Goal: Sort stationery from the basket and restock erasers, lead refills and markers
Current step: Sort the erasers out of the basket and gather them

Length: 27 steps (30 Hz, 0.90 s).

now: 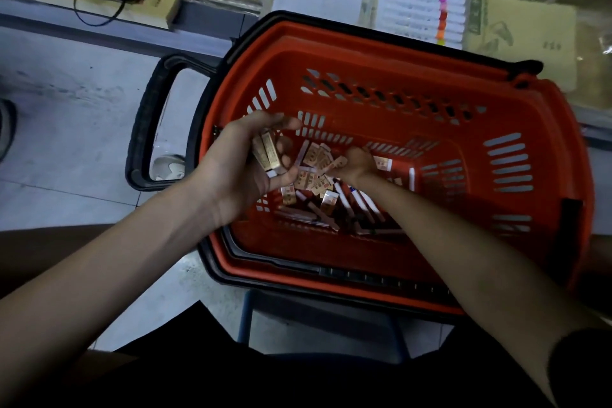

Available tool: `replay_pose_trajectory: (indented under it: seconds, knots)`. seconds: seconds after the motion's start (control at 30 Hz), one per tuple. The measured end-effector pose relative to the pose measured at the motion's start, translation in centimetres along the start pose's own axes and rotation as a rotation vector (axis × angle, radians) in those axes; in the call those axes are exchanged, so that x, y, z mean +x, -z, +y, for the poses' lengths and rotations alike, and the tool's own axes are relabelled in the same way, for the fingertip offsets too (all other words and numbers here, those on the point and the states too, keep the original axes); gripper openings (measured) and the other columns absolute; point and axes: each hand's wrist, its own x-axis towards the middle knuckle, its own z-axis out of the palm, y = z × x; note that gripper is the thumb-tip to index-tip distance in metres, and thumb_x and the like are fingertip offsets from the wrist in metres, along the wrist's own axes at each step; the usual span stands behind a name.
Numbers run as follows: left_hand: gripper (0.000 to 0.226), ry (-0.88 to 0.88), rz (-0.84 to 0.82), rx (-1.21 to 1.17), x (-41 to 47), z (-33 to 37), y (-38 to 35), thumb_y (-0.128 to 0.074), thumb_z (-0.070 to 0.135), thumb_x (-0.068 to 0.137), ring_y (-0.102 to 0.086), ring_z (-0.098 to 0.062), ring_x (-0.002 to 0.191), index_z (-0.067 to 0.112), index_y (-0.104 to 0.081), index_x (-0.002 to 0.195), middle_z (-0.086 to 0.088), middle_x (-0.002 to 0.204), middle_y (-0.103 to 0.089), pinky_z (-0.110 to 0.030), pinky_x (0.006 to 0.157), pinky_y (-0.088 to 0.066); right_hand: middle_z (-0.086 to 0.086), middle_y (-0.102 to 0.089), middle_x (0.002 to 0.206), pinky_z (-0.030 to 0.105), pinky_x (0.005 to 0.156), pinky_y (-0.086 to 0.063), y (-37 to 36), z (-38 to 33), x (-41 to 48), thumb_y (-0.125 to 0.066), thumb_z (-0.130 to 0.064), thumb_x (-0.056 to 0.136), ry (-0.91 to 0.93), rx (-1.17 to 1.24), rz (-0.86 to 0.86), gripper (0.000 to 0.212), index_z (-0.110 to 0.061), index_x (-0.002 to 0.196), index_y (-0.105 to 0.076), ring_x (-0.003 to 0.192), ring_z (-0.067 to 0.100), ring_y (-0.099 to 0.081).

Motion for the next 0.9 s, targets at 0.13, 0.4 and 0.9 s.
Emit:
replay_pose_trajectory:
  seconds: [0.13,0.4,0.9]
  knots:
    - [0.024,0.011,0.01,-0.007,0.1,-0.2,0.2,-0.054,0.027,0.098,-0.047,-0.014,0.061,0.01,-0.067,0.109,0.0,0.07,-0.045,-0.031,0.069,-0.052,0.014,-0.073,0.11,0.036,0.078,-0.059,0.1,0.1,0.2,-0.09,-0.027,0.075,-0.074,0.04,0.037,0.045,-0.005,0.109,-0.071,0.103,0.031,-0.071]
    - [0.017,0.033,0.068,-0.048,-0.1,-0.8,0.2,-0.054,0.018,0.092,-0.058,-0.021,0.077,0.007,-0.066,0.098,-0.008,0.086,-0.052,-0.037,0.076,-0.056,0.005,-0.069,0.084,0.035,0.074,-0.053,1.5,0.1,-1.2,-0.089,-0.02,0.076,-0.059,0.193,-0.017,0.028,-0.012,0.074,-0.063,0.09,0.023,-0.067]
    - [0.048,0.081,-0.003,-0.142,-1.4,-0.3,-3.8,-0.032,-0.003,0.082,-0.061,-0.034,0.093,0.011,-0.056,0.122,-0.018,0.109,-0.054,-0.052,0.086,-0.059,-0.007,-0.075,0.089,0.022,0.066,-0.055,15.2,-7.2,-20.5,-0.088,-0.023,0.078,0.605,0.487,0.392,0.022,-0.021,0.098,-0.078,0.077,0.006,-0.07]
